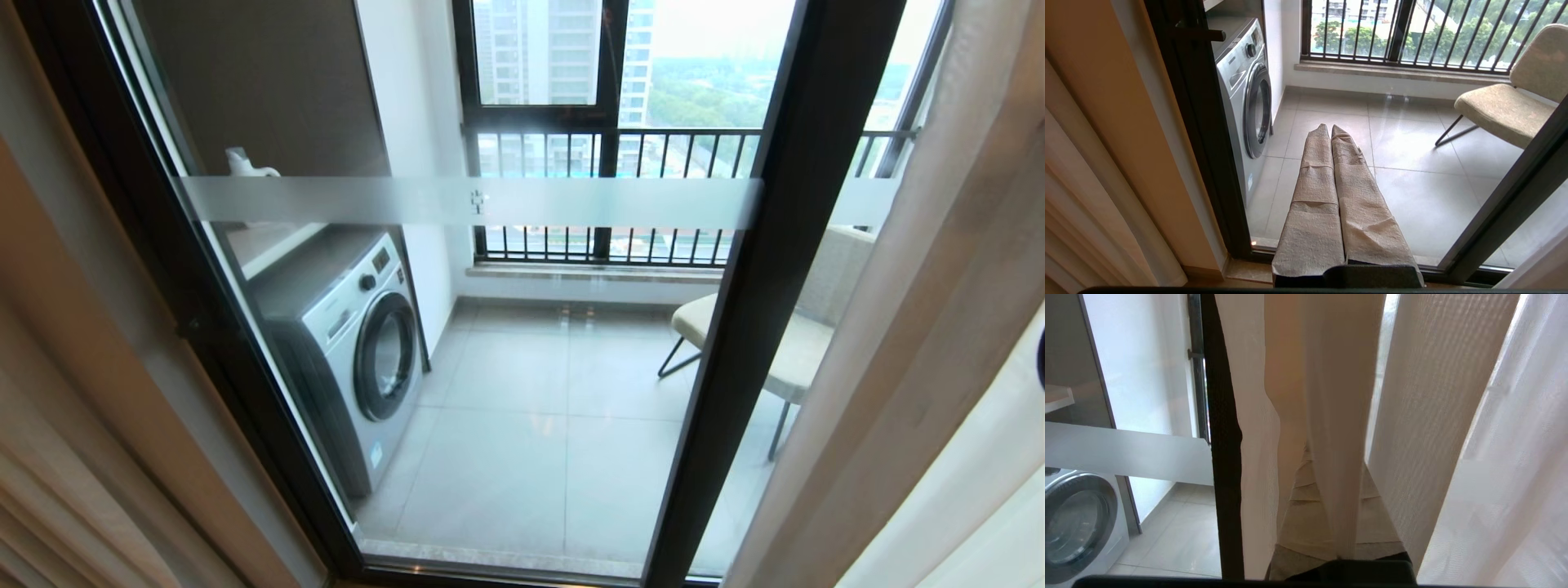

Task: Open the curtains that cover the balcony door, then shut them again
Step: Pull the inner curtains open on both sides

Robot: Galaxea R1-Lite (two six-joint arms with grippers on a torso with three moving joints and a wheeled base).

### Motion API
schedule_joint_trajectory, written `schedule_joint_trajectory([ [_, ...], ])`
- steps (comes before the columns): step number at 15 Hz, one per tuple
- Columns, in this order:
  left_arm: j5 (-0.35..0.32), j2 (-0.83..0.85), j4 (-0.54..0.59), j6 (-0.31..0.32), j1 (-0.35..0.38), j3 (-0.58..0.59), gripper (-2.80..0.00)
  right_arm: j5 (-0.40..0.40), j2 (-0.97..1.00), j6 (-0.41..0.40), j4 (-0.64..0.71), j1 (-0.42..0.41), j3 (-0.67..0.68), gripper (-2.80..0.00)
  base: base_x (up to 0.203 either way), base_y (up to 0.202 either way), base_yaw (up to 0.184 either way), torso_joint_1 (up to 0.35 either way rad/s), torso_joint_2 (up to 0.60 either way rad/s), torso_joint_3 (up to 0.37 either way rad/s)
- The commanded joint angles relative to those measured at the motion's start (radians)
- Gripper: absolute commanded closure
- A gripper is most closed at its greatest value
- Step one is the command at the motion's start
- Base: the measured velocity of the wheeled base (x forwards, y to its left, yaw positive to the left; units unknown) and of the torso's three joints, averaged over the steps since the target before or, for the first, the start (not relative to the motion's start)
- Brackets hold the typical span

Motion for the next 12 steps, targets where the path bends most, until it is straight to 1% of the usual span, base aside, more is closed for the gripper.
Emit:
schedule_joint_trajectory([
  [1, 0.001, 0.000, 0.000, -0.001, 0.000, 0.000, 0.00, 0.001, -0.018, 0.035, -0.013, 0.001, 0.006, 0.00, 0.000, 0.000, 0.000, 0.000, 0.00, 0.000],
  [12, 0.001, 0.000, 0.000, -0.001, 0.000, 0.000, 0.00, 0.000, -0.020, 0.041, -0.019, 0.000, 0.021, 0.00, 0.000, 0.000, 0.000, 0.000, 0.00, 0.000],
])
